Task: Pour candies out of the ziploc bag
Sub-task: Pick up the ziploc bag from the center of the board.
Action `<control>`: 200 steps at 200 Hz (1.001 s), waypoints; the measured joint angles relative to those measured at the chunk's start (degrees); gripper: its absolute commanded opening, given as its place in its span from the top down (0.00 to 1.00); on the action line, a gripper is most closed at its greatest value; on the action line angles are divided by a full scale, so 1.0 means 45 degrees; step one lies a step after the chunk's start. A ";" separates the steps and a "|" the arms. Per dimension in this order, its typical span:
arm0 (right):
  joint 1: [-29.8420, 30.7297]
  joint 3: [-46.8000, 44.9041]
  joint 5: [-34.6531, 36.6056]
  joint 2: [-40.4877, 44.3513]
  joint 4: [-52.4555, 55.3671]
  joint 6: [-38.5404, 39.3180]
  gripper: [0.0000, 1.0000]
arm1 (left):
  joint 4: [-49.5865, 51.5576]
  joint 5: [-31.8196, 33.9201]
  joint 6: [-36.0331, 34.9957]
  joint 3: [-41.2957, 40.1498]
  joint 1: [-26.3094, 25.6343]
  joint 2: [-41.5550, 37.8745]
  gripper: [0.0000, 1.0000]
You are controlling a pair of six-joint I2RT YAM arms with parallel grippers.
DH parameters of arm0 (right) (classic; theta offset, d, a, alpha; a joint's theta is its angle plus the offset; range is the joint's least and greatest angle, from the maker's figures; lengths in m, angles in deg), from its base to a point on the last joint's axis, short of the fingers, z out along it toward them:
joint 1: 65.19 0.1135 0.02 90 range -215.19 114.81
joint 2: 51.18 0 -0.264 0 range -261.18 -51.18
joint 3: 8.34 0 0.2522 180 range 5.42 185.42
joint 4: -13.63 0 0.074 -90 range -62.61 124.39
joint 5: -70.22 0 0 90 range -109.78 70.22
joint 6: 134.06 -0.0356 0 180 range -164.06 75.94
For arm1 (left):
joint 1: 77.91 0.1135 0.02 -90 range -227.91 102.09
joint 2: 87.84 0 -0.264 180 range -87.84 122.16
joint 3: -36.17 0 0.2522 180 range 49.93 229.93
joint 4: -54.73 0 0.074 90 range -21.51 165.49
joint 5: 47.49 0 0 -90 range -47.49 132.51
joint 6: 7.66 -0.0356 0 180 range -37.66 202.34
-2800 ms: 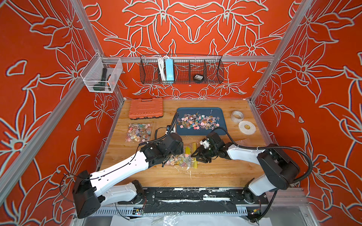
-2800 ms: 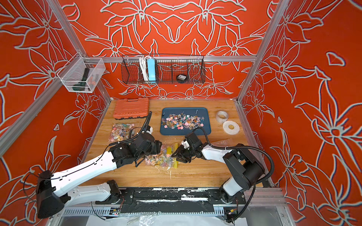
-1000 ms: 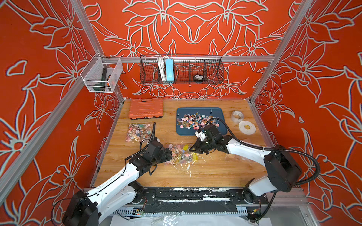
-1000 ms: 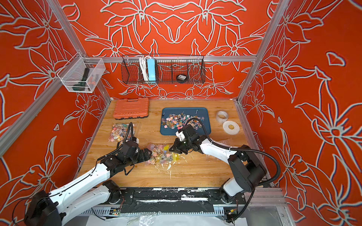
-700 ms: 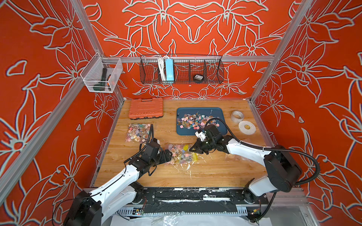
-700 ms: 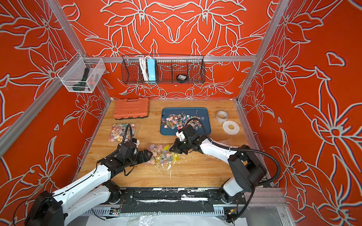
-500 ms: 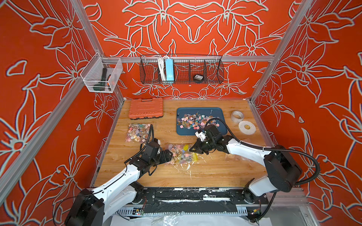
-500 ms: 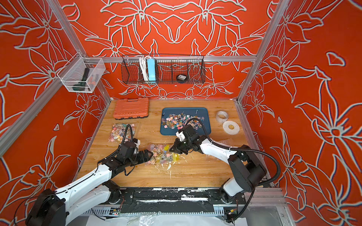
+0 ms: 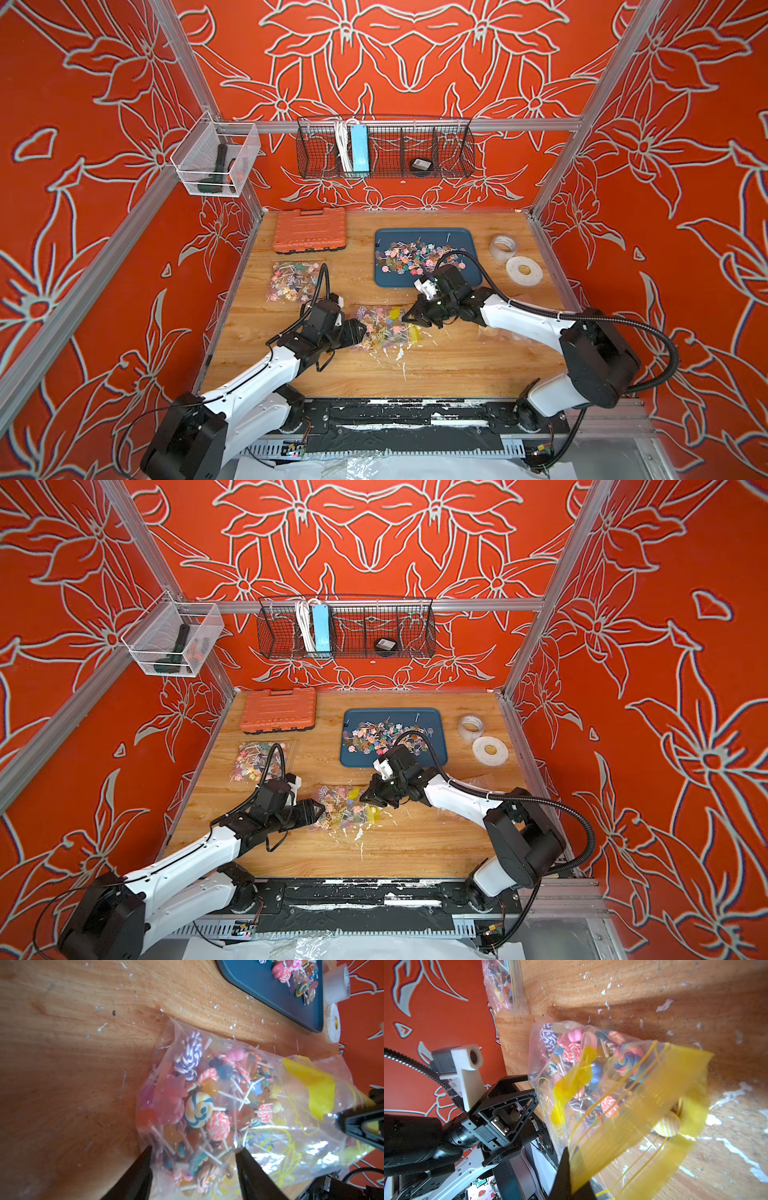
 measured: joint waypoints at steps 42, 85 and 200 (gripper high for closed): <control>0.0000 0.0000 0.0005 -0.0005 -0.0005 0.0000 1.00 | -0.0277 -0.0107 -0.0068 0.0000 0.0015 0.0690 0.51; 0.0000 0.0000 0.0015 -0.0029 -0.0005 0.0000 1.00 | -0.0291 -0.0117 -0.0204 0.0005 0.0029 0.0699 0.65; 0.0000 0.0000 0.0015 -0.0117 -0.0005 0.0000 1.00 | -0.0636 -0.0393 -0.0141 0.0010 0.0049 0.0797 1.00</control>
